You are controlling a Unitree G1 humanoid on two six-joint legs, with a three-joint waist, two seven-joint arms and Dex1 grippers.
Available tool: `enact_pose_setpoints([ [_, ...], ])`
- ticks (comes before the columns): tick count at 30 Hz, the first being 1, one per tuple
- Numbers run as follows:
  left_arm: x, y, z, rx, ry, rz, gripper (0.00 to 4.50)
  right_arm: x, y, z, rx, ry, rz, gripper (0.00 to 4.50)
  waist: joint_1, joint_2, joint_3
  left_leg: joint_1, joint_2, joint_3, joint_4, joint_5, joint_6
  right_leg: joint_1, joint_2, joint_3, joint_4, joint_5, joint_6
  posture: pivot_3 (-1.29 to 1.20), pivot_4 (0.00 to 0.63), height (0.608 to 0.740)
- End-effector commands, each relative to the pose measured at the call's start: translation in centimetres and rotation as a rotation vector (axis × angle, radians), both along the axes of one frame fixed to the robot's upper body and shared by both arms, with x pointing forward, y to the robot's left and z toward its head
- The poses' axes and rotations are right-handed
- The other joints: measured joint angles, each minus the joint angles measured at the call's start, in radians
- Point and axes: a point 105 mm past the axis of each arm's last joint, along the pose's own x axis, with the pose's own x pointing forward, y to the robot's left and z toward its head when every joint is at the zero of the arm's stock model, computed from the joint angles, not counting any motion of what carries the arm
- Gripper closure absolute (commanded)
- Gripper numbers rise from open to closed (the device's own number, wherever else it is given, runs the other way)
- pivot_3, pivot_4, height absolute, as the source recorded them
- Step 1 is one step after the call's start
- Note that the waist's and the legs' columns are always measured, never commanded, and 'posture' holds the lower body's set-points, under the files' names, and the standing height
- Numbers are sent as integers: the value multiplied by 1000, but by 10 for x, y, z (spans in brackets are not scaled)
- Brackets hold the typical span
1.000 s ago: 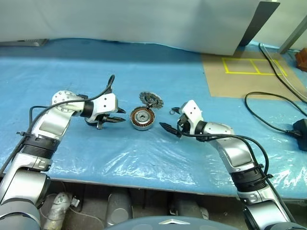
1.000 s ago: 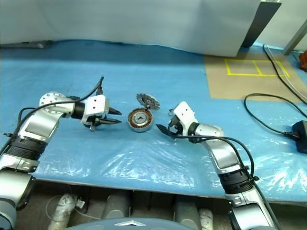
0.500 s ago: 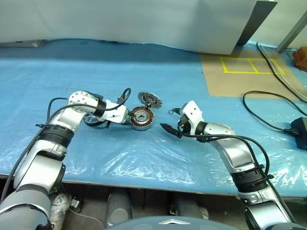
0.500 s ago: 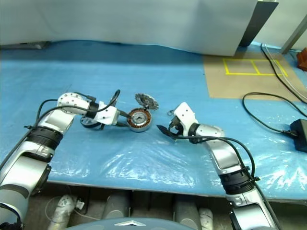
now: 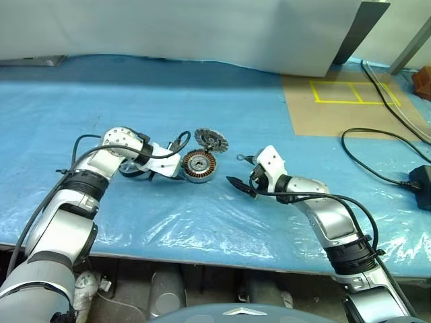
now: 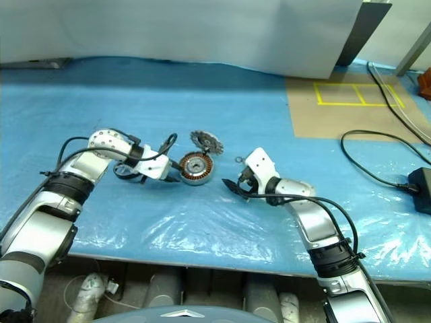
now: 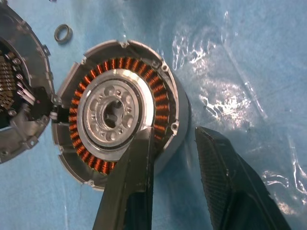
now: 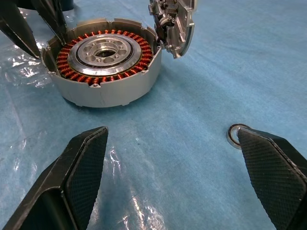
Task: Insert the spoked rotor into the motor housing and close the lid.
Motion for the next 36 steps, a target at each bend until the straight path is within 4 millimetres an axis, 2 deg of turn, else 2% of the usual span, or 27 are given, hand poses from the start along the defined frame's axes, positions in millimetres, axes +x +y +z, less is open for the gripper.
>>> enact_pose_setpoints([
  [1,7,0,-1,22,-39,19,3120,-3,7,13,11,-55,26,0,1,0,0,0,0,0,0,0,0,0,0,0,0,0,0,0,150,740],
  [9,13,2,-6,38,-42,58,3120,-4,5,11,2,-54,20,0,2,0,0,3,0,0,2,0,0,2,-1,0,1,0,0,0,150,740],
  [11,6,3,-8,47,-8,27,3484,-3,6,11,3,-55,20,0,2,0,0,3,0,0,2,0,0,3,-1,0,1,0,0,0,150,740],
  [15,14,0,-10,35,-57,65,4439,-3,7,12,3,-57,21,0,2,1,-1,3,-1,0,2,0,0,3,-1,0,1,0,0,0,150,740],
  [24,15,-1,-4,6,-53,75,4439,-3,10,11,1,-60,31,0,1,1,-1,3,0,0,1,0,0,2,-1,0,1,0,0,0,150,740],
  [30,-9,-18,10,-125,30,-42,4439,-2,10,8,-3,-56,35,0,1,1,-1,2,0,0,0,0,0,2,-1,0,0,0,0,0,150,740],
  [36,-26,-22,23,-217,87,-109,4439,-1,11,7,-1,-53,41,0,1,1,-1,-1,0,0,0,0,0,-1,0,0,0,0,0,0,150,740],
])
